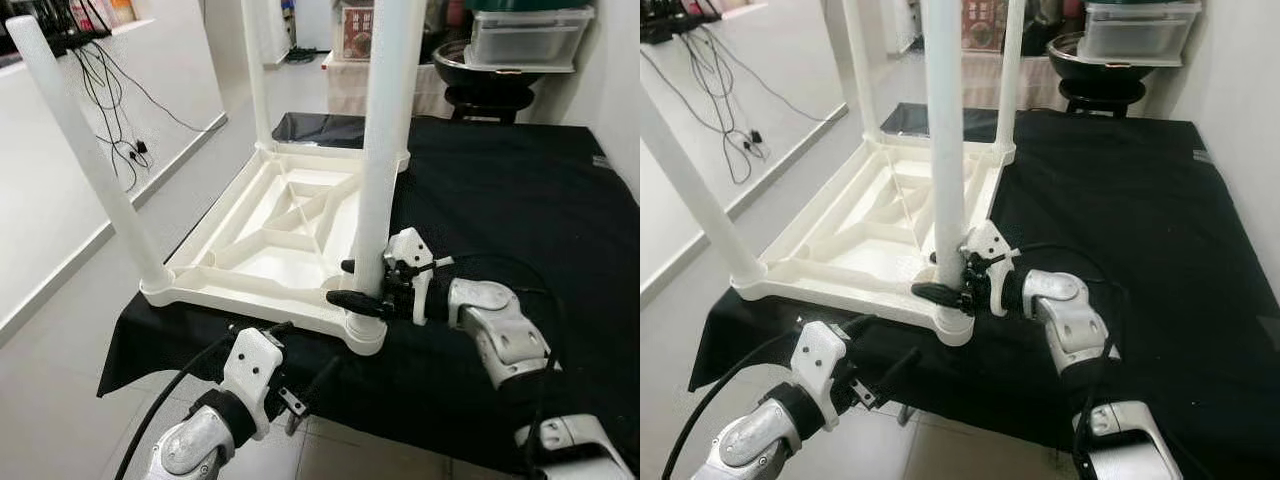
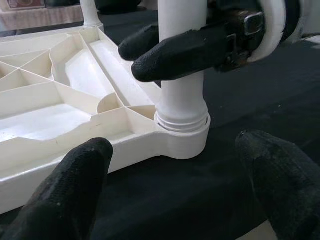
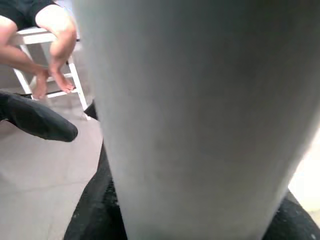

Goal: Building children table

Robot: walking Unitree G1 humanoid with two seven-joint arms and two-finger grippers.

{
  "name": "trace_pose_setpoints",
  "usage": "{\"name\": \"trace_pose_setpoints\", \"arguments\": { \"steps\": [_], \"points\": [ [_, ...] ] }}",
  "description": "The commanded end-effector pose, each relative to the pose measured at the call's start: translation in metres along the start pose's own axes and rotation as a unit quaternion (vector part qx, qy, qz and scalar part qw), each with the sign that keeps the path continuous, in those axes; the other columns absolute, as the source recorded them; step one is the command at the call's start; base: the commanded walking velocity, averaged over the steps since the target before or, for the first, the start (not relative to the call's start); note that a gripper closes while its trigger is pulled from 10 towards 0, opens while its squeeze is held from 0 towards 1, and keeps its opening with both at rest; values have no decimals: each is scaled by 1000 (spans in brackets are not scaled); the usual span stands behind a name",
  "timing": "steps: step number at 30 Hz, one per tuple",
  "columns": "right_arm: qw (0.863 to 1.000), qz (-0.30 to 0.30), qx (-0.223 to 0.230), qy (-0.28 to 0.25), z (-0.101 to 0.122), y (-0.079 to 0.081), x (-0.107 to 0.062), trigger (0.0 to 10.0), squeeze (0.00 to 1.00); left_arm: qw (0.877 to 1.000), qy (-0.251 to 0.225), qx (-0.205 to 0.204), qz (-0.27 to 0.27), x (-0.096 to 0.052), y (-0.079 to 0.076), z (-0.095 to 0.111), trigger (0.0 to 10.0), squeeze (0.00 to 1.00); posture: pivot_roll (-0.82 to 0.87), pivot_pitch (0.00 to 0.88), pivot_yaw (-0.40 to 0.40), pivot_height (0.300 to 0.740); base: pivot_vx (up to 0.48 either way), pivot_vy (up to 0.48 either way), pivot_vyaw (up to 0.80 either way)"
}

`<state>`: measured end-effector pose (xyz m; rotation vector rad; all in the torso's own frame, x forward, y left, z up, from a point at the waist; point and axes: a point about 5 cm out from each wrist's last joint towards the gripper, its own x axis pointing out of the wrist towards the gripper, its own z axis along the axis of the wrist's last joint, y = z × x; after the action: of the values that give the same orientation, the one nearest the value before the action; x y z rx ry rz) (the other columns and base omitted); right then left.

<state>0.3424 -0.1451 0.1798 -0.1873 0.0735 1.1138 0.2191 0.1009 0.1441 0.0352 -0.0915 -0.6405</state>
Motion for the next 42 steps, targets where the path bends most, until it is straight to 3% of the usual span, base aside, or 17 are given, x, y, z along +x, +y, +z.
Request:
{"name": "trace_pose_setpoints", "arguments": {
  "steps": [1,7,8,11,13,14,16,23,24,26,27,28,29,31,34,35,42],
  "points": [
    [1000,-15,20,10,-8,-4,-6,0,0,1000,2,-5,-5,-2,-3,0,10000,0,66,135,23,740,0,0,0],
    [998,-44,49,17,-20,-7,-22,0,0,1000,3,-13,-7,-5,-3,1,10000,0,56,146,26,740,0,0,0],
    [985,-147,66,65,-36,-8,-48,0,0,1000,4,-19,-9,-6,-3,1,10000,0,42,160,22,740,0,0,0],
    [969,-220,75,86,-43,-7,-58,0,0,1000,5,-20,-10,-7,-2,1,10000,0,40,163,14,740,0,0,0],
    [878,-448,103,132,-55,27,-78,0,0,1000,6,-22,-10,-9,2,1,10000,0,22,173,38,740,0,0,0],
    [878,-448,103,132,-55,27,-78,0,0,1000,6,-22,-10,-9,2,1,10000,0,22,173,38,740,0,0,0],
    [840,-508,126,140,-53,60,-86,0,0,1000,6,-24,-11,-9,5,1,10000,0,5,162,51,740,0,0,0],
    [863,-477,114,120,-43,55,-62,0,0,999,7,-32,-23,-5,7,0,10000,0,21,159,53,740,0,0,0],
    [875,-457,114,113,-39,52,-50,10000,0,999,6,-34,-23,-4,8,0,10000,0,21,159,53,740,0,0,0],
    [875,-457,114,113,-39,52,-50,10000,0,999,6,-34,-23,-4,8,0,10000,0,21,159,53,740,0,0,0],
    [901,-407,128,82,-26,53,-30,10000,706,999,3,-38,-20,-3,9,1,10000,0,26,159,52,740,0,0,0],
    [901,-407,128,82,-26,53,-30,10000,706,999,3,-38,-20,-3,9,1,10000,0,26,159,52,740,0,0,0],
    [926,-352,125,53,-16,51,-19,10000,1000,999,2,-36,-20,-2,9,1,10000,0,32,157,49,740,0,0,0],
    [958,-267,103,13,1,48,-11,10000,1000,999,1,-33,-21,-1,9,1,10000,0,34,154,52,740,0,0,0],
    [968,-236,88,2,7,47,-10,10000,1000,999,1,-33,-22,0,9,1,10000,0,34,154,52,740,0,0,0],
    [978,-195,72,-5,11,45,-11,10000,31,999,1,-33,-23,0,8,1,10000,0,31,152,51,740,0,0,0],
    [996,-88,22,-12,19,25,-17,10000,0,999,-1,-32,-31,4,5,1,10000,0,38,151,47,740,0,0,0]
  ]
}}
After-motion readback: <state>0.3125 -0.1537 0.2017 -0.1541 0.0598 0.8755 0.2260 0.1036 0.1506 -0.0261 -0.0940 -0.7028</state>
